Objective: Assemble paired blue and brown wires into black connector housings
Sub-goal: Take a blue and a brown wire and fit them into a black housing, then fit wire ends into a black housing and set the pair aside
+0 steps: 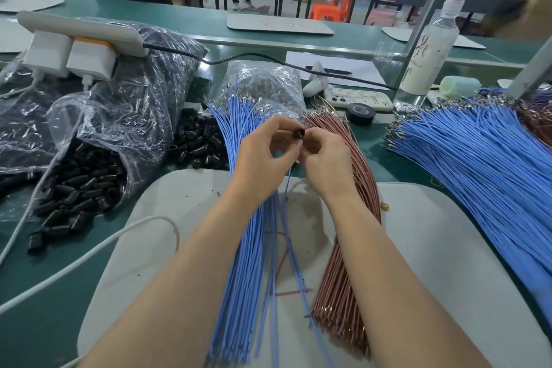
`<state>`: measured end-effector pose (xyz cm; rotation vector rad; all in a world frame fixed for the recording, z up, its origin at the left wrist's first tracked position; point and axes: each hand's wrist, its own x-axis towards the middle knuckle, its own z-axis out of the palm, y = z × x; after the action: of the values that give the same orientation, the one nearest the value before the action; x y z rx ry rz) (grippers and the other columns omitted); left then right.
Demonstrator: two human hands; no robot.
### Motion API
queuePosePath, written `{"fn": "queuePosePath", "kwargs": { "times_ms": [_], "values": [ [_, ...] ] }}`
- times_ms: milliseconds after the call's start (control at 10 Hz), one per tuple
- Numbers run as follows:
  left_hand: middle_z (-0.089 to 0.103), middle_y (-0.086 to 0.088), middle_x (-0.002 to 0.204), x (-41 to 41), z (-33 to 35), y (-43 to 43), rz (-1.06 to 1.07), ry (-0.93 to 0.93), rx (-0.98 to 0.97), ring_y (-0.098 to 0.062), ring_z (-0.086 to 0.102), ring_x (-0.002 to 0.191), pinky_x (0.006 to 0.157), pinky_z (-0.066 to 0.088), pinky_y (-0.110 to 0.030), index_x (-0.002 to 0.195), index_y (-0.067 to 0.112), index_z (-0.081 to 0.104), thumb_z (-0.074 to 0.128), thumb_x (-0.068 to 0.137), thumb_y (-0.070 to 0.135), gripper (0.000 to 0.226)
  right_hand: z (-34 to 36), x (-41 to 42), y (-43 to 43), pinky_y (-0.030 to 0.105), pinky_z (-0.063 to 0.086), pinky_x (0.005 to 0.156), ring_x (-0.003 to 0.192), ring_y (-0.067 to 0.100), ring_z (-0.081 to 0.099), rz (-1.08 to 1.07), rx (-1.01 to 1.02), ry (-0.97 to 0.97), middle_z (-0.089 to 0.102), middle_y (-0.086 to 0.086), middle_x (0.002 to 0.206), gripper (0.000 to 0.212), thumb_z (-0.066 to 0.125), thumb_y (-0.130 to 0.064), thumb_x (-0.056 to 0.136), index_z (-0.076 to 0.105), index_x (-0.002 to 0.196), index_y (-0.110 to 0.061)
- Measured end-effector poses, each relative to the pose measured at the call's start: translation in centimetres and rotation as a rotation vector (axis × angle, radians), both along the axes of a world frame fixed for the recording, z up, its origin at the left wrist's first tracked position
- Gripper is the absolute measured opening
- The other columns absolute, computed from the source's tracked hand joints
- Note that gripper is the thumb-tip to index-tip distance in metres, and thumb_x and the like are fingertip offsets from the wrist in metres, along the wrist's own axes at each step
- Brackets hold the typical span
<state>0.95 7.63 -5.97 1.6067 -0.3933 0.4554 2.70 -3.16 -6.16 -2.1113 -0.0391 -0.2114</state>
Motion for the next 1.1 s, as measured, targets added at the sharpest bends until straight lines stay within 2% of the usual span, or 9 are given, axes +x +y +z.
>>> {"fn": "queuePosePath", "kwargs": {
  "times_ms": [100, 300, 400, 500, 600, 700, 800, 900, 1100],
  "values": [
    [0.054, 0.023, 0.067, 0.1, -0.3, 0.0, 0.047, 0.031, -0.026, 0.02, 0.053, 0.063, 0.064, 0.04, 0.0, 0.073, 0.038, 0.05, 0.054, 0.074, 0.018, 0.02, 0.0, 0.1, 0.0, 0.033, 0.045, 0.084, 0.097, 0.031, 0.061, 0.003, -0.02, 0.0, 0.067, 0.017, 0.101, 0.018, 0.053, -0.004, 0.091, 0.065, 0.104, 0.0],
    [0.063, 0.01, 0.081, 2.2, -1.2, 1.2, 0.136, 0.072, -0.09, 0.002, 0.059, 0.075, 0.071, 0.045, -0.013, 0.088, 0.032, 0.057, 0.062, 0.087, 0.012, 0.021, 1.0, 0.6, -1.3, 0.027, 0.049, 0.081, 0.088, 0.017, 0.065, 0.072, -0.186, 0.058, 0.07, 0.003, 0.094, 0.021, 0.07, -0.026, 0.085, 0.069, 0.103, -0.015],
    [0.063, 0.007, 0.076, 2.5, -0.9, 1.7, 0.185, 0.08, -0.178, -0.009, 0.061, 0.075, 0.069, 0.046, -0.017, 0.088, 0.029, 0.057, 0.058, 0.083, 0.023, 0.008, 1.5, 1.1, -3.9, 0.026, 0.045, 0.08, 0.091, 0.014, 0.06, -0.162, -0.339, 0.008, 0.065, -0.003, 0.093, 0.03, 0.072, -0.039, 0.081, 0.067, 0.105, -0.021],
    [0.063, 0.011, 0.065, 2.7, -0.2, 2.5, 0.196, 0.174, -0.394, -0.006, 0.063, 0.064, 0.06, 0.048, -0.017, 0.092, 0.019, 0.058, 0.055, 0.088, 0.016, 0.006, 0.9, 1.7, -5.3, 0.035, 0.044, 0.088, 0.107, 0.022, 0.055, -0.251, -0.48, 0.158, 0.06, 0.004, 0.115, 0.041, 0.072, -0.04, 0.081, 0.059, 0.114, -0.021],
    [0.064, 0.004, 0.063, 3.0, 0.2, 3.7, 0.086, 0.453, -0.711, -0.005, 0.061, 0.054, 0.051, 0.049, -0.015, 0.088, 0.007, 0.062, 0.055, 0.092, 0.011, 0.01, 0.0, 2.2, -5.2, 0.034, 0.041, 0.082, 0.108, 0.026, 0.054, -0.28, -0.559, 0.194, 0.058, 0.008, 0.117, 0.042, 0.07, -0.031, 0.084, 0.052, 0.119, -0.016],
    [0.065, 0.0, 0.059, 3.0, 0.1, 4.1, -0.04, 0.663, -0.75, -0.004, 0.06, 0.048, 0.047, 0.05, -0.011, 0.078, 0.003, 0.062, 0.055, 0.093, 0.013, 0.019, -0.2, 2.5, -5.2, 0.033, 0.041, 0.078, 0.105, 0.027, 0.057, -0.321, -0.543, 0.187, 0.063, 0.008, 0.111, 0.032, 0.067, -0.027, 0.087, 0.055, 0.113, -0.014],
    [0.065, -0.001, 0.062, 3.1, -0.2, 3.7, -0.087, 0.74, -0.676, -0.002, 0.058, 0.045, 0.042, 0.046, -0.011, 0.082, 0.002, 0.062, 0.055, 0.093, 0.014, 0.018, 0.0, 2.3, -5.6, 0.031, 0.043, 0.077, 0.098, 0.022, 0.06, -0.318, -0.457, 0.124, 0.067, 0.006, 0.104, 0.015, 0.067, -0.029, 0.086, 0.067, 0.097, -0.019],
    [0.068, 0.002, 0.064, 3.0, -0.3, 3.2, -0.092, 0.723, -0.555, -0.002, 0.059, 0.049, 0.044, 0.046, -0.012, 0.084, 0.005, 0.064, 0.055, 0.093, 0.015, 0.016, 0.3, 1.9, -6.0, 0.031, 0.042, 0.078, 0.096, 0.024, 0.061, -0.326, -0.417, 0.048, 0.07, 0.006, 0.096, 0.021, 0.066, -0.037, 0.086, 0.073, 0.09, -0.018],
    [0.071, 0.004, 0.074, 2.8, -0.6, 2.9, -0.163, 0.647, -0.483, -0.005, 0.064, 0.057, 0.05, 0.05, -0.016, 0.092, 0.012, 0.066, 0.055, 0.093, 0.015, 0.011, 0.4, 2.0, -6.2, 0.026, 0.038, 0.075, 0.092, 0.023, 0.062, -0.36, -0.381, -0.034, 0.071, 0.008, 0.094, 0.016, 0.064, -0.028, 0.089, 0.073, 0.091, -0.015]
  ]
}}
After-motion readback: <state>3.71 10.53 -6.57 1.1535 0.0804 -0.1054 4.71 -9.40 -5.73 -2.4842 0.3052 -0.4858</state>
